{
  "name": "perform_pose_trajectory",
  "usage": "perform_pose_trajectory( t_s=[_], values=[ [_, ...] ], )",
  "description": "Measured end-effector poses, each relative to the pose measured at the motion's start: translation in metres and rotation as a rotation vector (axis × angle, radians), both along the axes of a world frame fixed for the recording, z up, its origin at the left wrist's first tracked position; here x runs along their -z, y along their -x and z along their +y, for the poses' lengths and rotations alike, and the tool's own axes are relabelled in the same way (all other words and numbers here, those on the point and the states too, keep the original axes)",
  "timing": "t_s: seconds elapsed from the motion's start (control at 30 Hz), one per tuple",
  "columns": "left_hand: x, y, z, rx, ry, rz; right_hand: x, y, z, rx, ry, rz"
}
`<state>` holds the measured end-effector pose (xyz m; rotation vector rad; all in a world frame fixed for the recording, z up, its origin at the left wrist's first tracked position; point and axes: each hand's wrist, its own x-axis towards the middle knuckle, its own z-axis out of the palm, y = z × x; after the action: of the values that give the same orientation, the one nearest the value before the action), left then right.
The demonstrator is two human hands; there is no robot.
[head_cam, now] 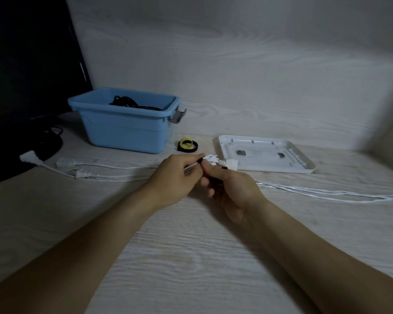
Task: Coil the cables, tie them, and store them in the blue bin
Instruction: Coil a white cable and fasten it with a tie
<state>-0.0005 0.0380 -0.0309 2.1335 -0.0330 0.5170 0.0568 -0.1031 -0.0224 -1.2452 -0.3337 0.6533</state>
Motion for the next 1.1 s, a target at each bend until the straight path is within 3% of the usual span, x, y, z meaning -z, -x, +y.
perform_pose_trajectory(
  t_s=[0.2,0.33,0.4,0.63,0.83,1.1],
  values=[
    [0.0,0.001,0.004,-0.116,-0.169,-0.098,-0.001,-0.002,-0.005,0.054,0.135,-0.219],
    [-0.001,-0.001,0.005,-0.19,-0.234,-0.154,-0.002,-0.006,-0.006,0.044,0.364,-0.537],
    [-0.002,-0.001,0.005,-0.212,-0.249,-0.189,-0.003,-0.007,-0.005,0.025,0.382,-0.594],
    [-0.002,-0.003,0.007,-0.218,-0.267,-0.197,-0.005,-0.008,-0.006,-0.02,0.362,-0.699],
    [-0.001,0.0,0.011,-0.082,-0.278,-0.052,0.001,-0.009,-0.003,0.007,0.263,-0.604],
    [-0.005,0.005,0.007,-0.037,-0.486,0.127,0.005,-0.01,-0.004,-0.001,0.203,-0.577]
  ],
)
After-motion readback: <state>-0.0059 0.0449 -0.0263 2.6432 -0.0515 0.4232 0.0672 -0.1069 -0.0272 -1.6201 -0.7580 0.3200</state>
